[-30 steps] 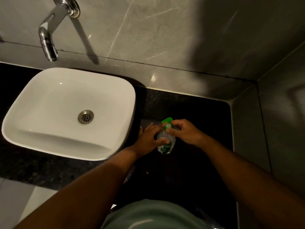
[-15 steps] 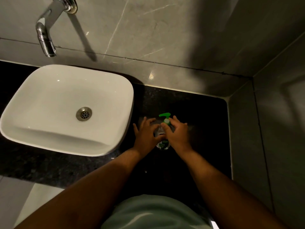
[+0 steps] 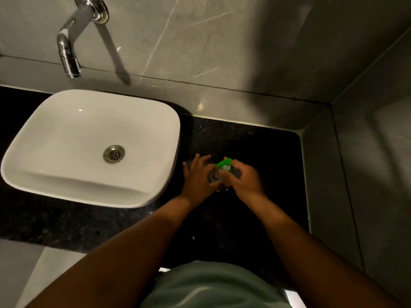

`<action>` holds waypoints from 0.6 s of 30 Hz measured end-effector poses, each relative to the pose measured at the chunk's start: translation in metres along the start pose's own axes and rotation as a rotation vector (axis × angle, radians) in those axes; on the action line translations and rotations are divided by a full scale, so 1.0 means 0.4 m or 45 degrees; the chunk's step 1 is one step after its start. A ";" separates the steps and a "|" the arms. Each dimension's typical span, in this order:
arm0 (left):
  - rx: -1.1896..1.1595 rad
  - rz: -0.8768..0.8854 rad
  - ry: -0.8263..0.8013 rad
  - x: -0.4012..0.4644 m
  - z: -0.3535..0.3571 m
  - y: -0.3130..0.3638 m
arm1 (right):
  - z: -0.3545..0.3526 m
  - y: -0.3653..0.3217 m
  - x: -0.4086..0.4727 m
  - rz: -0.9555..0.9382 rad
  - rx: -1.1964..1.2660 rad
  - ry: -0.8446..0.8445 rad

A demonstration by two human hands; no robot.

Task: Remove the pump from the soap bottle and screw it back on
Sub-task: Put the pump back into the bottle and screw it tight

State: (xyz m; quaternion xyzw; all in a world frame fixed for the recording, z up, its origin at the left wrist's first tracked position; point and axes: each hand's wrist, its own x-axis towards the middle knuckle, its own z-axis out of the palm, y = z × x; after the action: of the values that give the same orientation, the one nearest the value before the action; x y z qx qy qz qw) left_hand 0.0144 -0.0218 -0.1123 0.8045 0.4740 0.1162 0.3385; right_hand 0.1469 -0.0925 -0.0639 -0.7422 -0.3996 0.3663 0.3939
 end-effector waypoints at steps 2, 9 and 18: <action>-0.012 0.024 0.006 0.001 0.006 0.002 | -0.012 -0.003 -0.009 -0.002 -0.013 -0.003; -0.002 0.087 -0.040 -0.013 0.031 -0.029 | -0.047 -0.027 -0.038 0.038 -0.264 -0.132; 0.068 0.090 -0.100 -0.003 0.054 -0.097 | -0.133 -0.181 -0.085 0.195 -0.316 -0.144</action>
State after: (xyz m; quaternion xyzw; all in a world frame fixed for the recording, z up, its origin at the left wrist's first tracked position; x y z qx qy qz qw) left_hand -0.0018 -0.0197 -0.1538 0.8334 0.4346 0.0837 0.3309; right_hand 0.1566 -0.1112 0.0300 -0.7917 -0.4056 0.3844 0.2469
